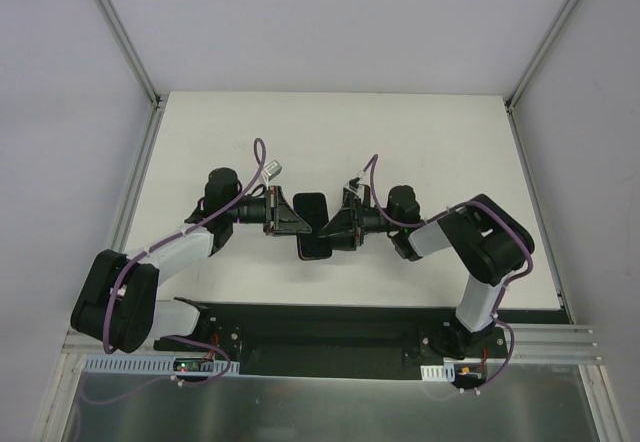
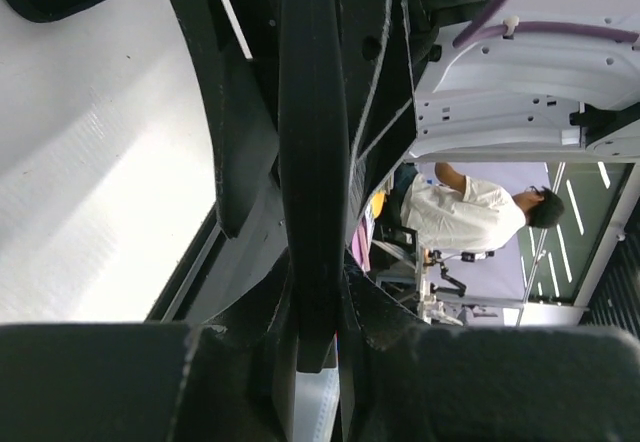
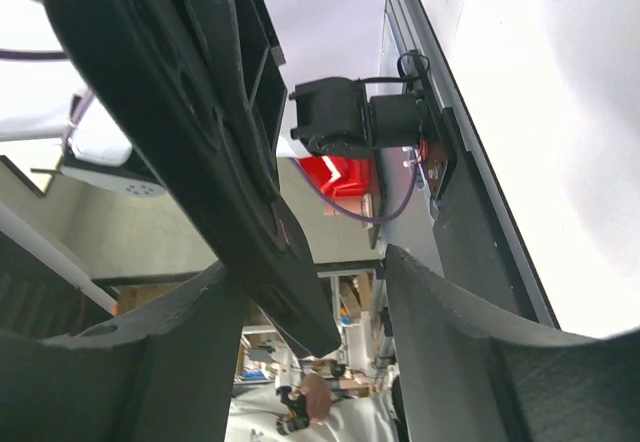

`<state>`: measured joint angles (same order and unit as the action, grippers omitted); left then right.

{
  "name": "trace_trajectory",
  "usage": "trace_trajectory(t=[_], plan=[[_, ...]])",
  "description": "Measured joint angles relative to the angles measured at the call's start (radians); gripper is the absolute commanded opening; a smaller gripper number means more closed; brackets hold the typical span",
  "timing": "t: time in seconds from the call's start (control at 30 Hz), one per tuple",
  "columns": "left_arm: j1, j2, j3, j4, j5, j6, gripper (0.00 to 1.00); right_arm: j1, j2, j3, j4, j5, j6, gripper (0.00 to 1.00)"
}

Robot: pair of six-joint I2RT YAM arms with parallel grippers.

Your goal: Put the phone into the phone case

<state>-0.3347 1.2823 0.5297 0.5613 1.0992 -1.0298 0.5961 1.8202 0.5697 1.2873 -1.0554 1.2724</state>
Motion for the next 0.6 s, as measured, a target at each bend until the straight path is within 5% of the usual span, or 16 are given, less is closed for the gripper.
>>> trace_trajectory(t=[0.33, 0.6], plan=[[0.01, -0.019, 0.001, -0.027, -0.06, -0.027, 0.02, 0.04, -0.058, -0.05, 0.003, -0.001, -0.062, 0.45], [0.016, -0.019, 0.001, -0.012, -0.066, -0.049, 0.05, 0.049, -0.104, -0.063, 0.002, 0.001, -0.074, 0.11]])
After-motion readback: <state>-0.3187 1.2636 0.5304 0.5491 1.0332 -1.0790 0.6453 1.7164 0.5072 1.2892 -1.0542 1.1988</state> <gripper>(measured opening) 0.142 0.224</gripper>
